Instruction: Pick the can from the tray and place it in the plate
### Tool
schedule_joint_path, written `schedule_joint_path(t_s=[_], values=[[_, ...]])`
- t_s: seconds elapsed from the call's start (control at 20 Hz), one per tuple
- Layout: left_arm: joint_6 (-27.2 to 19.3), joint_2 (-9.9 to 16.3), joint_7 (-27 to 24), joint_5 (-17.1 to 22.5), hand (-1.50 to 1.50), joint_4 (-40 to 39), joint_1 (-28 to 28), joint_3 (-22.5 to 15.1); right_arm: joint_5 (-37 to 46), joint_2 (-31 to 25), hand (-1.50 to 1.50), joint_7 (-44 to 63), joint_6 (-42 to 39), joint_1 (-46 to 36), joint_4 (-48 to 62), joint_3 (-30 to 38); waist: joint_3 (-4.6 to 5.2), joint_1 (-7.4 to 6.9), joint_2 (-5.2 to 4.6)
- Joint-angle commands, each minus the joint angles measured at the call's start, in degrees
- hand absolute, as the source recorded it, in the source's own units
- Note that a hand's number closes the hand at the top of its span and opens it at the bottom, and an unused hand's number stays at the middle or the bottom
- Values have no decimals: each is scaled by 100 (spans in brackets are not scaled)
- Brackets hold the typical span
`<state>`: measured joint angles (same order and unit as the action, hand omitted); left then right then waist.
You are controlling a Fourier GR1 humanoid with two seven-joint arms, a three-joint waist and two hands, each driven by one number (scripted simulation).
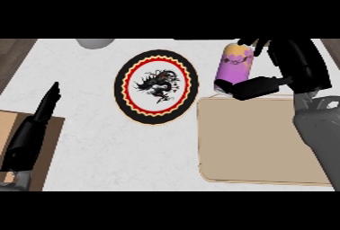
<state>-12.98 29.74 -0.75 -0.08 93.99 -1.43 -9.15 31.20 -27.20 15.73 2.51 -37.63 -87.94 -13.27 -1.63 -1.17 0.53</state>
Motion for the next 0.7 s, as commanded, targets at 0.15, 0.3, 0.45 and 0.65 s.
schedule_joint_path(t_s=[0.15, 0.3, 0.45, 0.65], values=[[-98, -221, -229, -86, 0, -552, 503, -1, 177, 991, 150, 723, -73, -1013, 366, -384, 180, -105, -87], [244, -16, -160, 222, 0, -508, 345, 246, 131, 1402, 150, 896, -40, -1235, 739, -399, 176, -90, -86], [30, -189, -53, -44, 0, -427, 357, 47, 348, 1861, 150, 1056, 114, -1622, 1487, -524, 177, -199, -122], [64, -157, 51, -38, 0, -456, 194, 145, 345, 2142, 150, 1003, -7, -1977, 2332, -524, 176, -224, -151]])
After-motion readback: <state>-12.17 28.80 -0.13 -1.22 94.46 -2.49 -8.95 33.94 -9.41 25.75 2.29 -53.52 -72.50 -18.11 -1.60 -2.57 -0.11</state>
